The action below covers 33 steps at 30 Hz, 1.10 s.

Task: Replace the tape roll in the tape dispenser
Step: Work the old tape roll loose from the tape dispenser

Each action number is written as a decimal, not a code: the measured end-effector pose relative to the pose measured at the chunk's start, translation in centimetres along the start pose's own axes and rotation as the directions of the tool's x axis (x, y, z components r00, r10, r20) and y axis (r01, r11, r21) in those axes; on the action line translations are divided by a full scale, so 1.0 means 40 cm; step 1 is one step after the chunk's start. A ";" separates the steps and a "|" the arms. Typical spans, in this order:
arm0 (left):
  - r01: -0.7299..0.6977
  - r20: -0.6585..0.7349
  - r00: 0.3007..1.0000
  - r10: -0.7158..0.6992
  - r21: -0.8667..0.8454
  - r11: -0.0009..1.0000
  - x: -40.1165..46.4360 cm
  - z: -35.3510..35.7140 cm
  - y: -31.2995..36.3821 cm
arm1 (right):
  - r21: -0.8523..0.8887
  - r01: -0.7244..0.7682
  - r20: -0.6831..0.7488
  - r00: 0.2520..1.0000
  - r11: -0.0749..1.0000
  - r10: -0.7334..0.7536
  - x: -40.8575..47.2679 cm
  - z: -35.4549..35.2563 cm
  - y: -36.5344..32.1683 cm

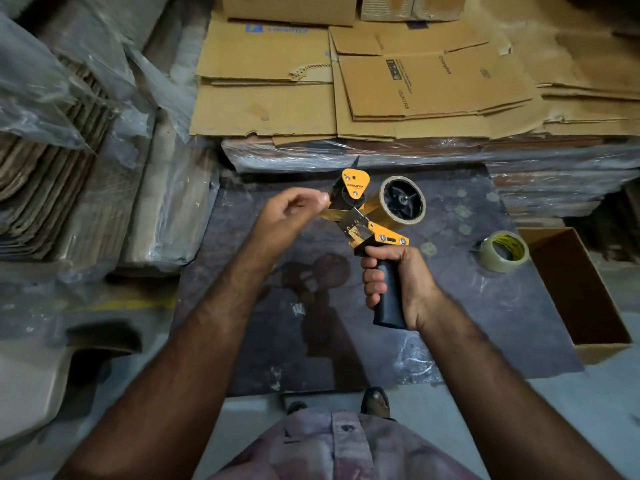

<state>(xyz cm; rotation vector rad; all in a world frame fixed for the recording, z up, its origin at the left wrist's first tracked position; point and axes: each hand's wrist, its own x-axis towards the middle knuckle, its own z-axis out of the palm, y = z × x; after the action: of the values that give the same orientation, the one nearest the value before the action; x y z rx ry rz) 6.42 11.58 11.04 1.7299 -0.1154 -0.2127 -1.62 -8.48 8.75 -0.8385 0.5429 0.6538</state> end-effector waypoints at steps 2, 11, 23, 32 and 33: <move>-0.117 0.035 0.993 0.115 0.074 0.990 -0.001 -0.016 -0.011 | 0.004 0.009 -0.010 1.000 1.000 -0.009 -0.003 0.011 -0.002; -0.400 0.115 0.915 0.385 0.369 0.839 0.004 -0.041 -0.023 | 0.005 0.017 -0.021 1.000 1.000 -0.016 -0.024 0.043 0.019; -0.435 0.253 0.894 0.369 0.295 0.851 0.016 -0.059 0.002 | 0.013 -0.027 0.009 1.000 1.000 0.026 -0.075 0.004 0.074; -0.249 0.206 0.956 0.210 0.187 0.950 0.010 -0.022 0.013 | -0.025 -0.056 0.033 0.998 0.998 0.057 -0.103 -0.029 0.080; -0.235 0.196 0.960 0.198 0.185 0.954 0.009 -0.015 0.014 | -0.026 -0.059 0.032 0.998 0.998 0.060 -0.106 -0.033 0.076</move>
<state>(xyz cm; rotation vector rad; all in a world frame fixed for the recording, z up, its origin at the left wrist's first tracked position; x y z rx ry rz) 6.93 12.01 11.66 1.8868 -0.4702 -0.1952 -6.91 -9.33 9.35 -0.8366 0.5324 0.7290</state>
